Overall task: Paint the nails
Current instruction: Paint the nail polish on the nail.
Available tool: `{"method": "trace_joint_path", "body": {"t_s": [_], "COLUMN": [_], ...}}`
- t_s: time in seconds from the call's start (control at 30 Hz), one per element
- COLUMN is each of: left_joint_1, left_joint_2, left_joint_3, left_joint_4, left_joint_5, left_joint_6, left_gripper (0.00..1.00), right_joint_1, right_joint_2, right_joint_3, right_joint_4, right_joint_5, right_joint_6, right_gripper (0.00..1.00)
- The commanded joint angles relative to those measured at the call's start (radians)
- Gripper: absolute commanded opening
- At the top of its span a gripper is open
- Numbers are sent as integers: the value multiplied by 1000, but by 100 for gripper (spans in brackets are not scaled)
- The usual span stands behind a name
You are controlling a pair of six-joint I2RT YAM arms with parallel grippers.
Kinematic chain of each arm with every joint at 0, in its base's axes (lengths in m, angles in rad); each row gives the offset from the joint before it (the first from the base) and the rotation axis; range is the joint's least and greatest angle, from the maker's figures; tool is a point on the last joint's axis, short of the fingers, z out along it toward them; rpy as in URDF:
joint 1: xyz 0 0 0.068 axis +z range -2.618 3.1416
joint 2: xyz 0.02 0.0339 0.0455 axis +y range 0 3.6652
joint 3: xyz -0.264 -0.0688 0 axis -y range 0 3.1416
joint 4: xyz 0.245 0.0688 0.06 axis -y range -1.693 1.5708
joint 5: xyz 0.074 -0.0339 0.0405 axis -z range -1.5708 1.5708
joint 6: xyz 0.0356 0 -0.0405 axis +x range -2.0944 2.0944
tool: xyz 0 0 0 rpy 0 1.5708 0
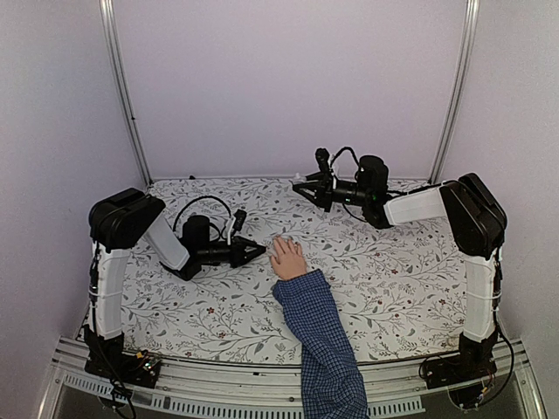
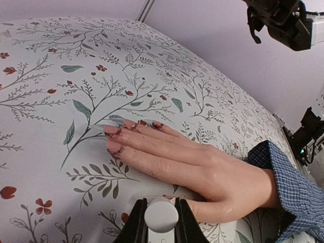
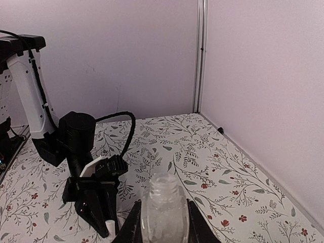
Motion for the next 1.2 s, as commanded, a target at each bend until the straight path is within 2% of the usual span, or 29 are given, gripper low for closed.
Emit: {"method": "trace_joint_path", "body": {"t_s": [0.0, 1.17], "left_joint_1": [-6, -7], "left_joint_2": [-8, 9], "left_joint_3": [2, 22], "left_joint_4": [-67, -42], "left_joint_5": [-18, -82], "left_joint_6": [17, -23], "left_gripper": [0, 0], "right_joint_1": [4, 6], "right_joint_2": [7, 9], "right_joint_3": [-8, -7], "right_joint_4": [6, 6], "right_joint_5": [3, 4], "right_joint_6": [-8, -8], "right_gripper": [0, 0]}}
